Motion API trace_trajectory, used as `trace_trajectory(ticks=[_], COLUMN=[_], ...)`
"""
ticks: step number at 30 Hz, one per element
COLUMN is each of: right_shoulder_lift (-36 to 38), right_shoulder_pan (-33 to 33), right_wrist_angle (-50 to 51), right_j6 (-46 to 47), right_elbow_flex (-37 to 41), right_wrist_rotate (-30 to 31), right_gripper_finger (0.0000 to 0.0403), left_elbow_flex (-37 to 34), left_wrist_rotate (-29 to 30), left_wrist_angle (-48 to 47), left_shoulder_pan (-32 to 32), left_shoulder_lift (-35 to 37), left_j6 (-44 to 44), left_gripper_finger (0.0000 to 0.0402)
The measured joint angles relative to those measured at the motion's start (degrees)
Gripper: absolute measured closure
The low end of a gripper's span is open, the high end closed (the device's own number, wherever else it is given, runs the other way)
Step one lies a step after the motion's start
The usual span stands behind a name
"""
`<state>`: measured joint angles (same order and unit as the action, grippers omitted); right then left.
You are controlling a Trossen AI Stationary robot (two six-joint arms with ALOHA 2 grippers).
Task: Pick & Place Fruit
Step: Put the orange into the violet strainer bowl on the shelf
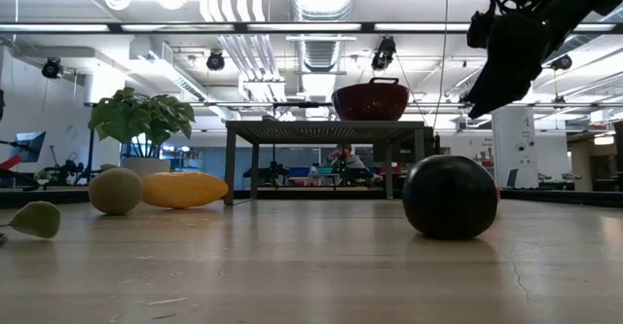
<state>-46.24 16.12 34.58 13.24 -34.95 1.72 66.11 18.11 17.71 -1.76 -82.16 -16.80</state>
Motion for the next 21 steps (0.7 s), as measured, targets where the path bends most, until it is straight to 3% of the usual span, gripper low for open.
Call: trace_trajectory(ticks=[4,8,15,21], right_shoulder_lift=[0.0,0.0,0.0,0.0], right_shoulder_pan=[-1.8,-2.8,-2.8,-2.7], right_wrist_angle=[-0.4,-0.4,-0.5,-1.0], right_j6=[1.1,1.4,0.5,0.3], right_elbow_flex=[0.7,0.7,0.7,0.7], right_wrist_rotate=[0.0,-0.1,0.3,1.7], right_gripper_finger=[0.003,0.003,0.003,0.003], left_elbow_flex=[0.0,0.0,0.0,0.0], left_wrist_rotate=[0.2,0.1,-0.1,-0.3], left_wrist_angle=[-10.6,-24.6,-46.5,-53.2], left_shoulder_pan=[1.3,3.9,12.2,22.9], left_shoulder_lift=[2.1,5.4,9.9,11.1], left_j6=[-2.7,0.0,12.8,26.1], left_gripper_finger=[0.0085,0.0085,0.0085,0.0085])
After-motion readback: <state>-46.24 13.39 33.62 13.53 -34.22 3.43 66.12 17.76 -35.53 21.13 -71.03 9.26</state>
